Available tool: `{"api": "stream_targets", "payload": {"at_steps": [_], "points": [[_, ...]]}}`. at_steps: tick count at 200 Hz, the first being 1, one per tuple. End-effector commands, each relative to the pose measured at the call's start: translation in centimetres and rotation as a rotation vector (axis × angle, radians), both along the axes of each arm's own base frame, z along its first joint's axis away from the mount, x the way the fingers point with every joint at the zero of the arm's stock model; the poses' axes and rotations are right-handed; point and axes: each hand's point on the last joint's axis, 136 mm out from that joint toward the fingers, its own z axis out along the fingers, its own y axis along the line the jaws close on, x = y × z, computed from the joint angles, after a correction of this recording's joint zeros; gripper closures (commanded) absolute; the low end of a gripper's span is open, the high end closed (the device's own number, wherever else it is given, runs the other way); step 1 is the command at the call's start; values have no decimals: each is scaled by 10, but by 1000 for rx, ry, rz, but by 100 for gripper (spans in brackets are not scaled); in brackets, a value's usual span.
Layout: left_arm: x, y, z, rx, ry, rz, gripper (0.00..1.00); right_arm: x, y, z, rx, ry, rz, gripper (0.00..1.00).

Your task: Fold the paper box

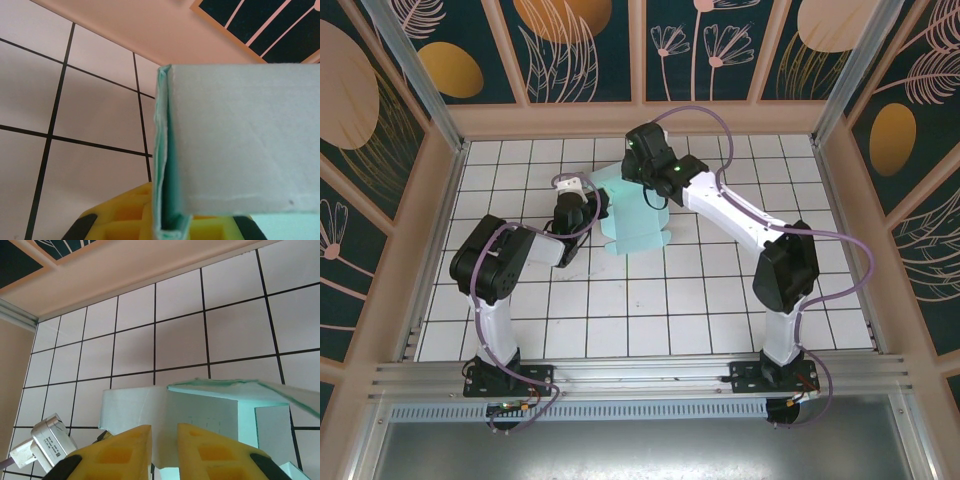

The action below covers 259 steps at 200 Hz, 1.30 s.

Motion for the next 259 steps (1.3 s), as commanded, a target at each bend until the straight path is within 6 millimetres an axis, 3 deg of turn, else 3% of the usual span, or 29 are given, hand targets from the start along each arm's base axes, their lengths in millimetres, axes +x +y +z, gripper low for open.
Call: {"api": "stream_targets", "payload": {"at_steps": [1,62,98,126,151,194,232,259], "points": [[4,-2,29,-12,-76,-6,100,5,0,-6,12,29,-17,79],[4,-2,29,-13,-76,-4,100,4,4,-13,15,48,15,79],[4,-1,29,-11,-75,-1,100,3,3,-10,16,41,16,100],[4,-1,28,-12,-72,-2,100,3,0,-5,15,25,4,100],[4,-1,27,-13,-70,0,100,2,-2,7,18,-19,12,71],[4,0,25,-8,-58,3,100,-12,-12,46,32,-174,65,45],[2,0,22,15,-40,-5,100,-45,-35,86,52,-349,145,36],[0,-8,26,36,-41,-61,100,-58,-82,93,97,-416,127,36]]}}
